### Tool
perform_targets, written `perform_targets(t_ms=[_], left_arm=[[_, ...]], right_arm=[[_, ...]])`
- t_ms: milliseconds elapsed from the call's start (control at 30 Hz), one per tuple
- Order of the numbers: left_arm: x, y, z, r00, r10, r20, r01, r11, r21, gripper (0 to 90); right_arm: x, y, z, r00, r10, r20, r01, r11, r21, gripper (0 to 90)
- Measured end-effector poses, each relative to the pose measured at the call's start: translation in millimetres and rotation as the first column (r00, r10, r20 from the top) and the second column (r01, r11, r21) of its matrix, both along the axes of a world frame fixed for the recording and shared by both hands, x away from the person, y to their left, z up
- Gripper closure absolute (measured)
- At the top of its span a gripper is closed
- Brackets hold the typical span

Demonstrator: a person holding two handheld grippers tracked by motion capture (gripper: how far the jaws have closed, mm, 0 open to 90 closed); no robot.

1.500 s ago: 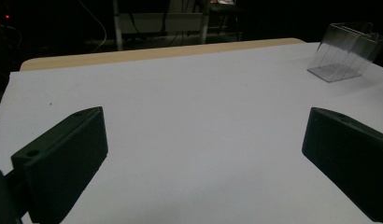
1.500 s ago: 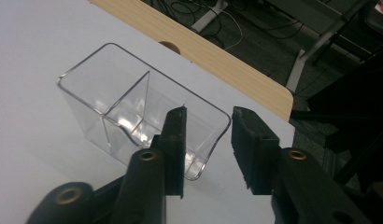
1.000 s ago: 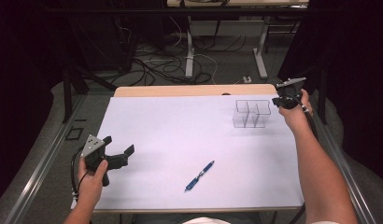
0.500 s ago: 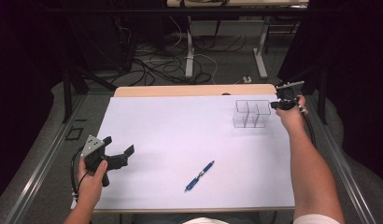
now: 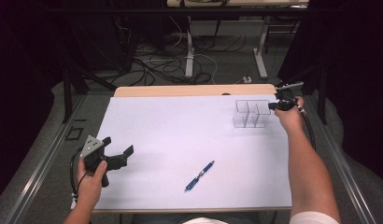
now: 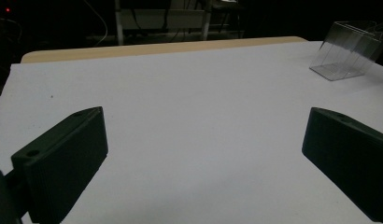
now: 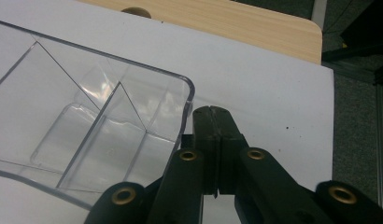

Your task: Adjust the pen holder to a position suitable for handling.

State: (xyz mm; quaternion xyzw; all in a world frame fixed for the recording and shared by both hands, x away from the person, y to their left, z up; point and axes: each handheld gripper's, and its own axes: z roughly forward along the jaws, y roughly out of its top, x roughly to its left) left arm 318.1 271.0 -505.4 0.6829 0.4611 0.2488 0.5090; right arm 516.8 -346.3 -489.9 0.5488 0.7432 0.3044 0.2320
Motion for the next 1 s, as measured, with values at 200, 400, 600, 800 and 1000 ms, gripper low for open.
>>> perform_targets(t_ms=[200,400,600,800,1000], left_arm=[[0.2,-0.7,-0.4,1.0,-0.002,-0.003,0.002,1.0,0.003,0.0],[0.6,-1.1,-1.0,1.0,-0.003,-0.007,0.003,1.0,0.003,0.0],[0.5,-1.1,-1.0,1.0,-0.003,-0.008,0.003,1.0,0.002,0.0],[0.6,-1.5,-1.1,1.0,-0.002,-0.009,0.002,1.0,0.0,0.0],[0.5,-2.0,-1.0,1.0,-0.004,-0.009,0.004,1.0,0.001,0.0]], right_arm=[[-1.4,-0.3,-2.1,0.9987,0.035,0.038,-0.035,0.999,-0.014,90.0],[-2.4,1.5,-3.5,0.9973,0.061,0.04,-0.061,0.998,-0.006,90.0],[-2.4,9.0,-3.9,0.9959,0.083,0.035,-0.083,0.997,0.002,90.0],[-3.6,25.8,-5.3,0.9935,0.111,0.025,-0.112,0.994,0.019,90.0],[-5.5,40.5,-8.5,0.9918,0.128,0.008,-0.128,0.991,0.027,90.0]])
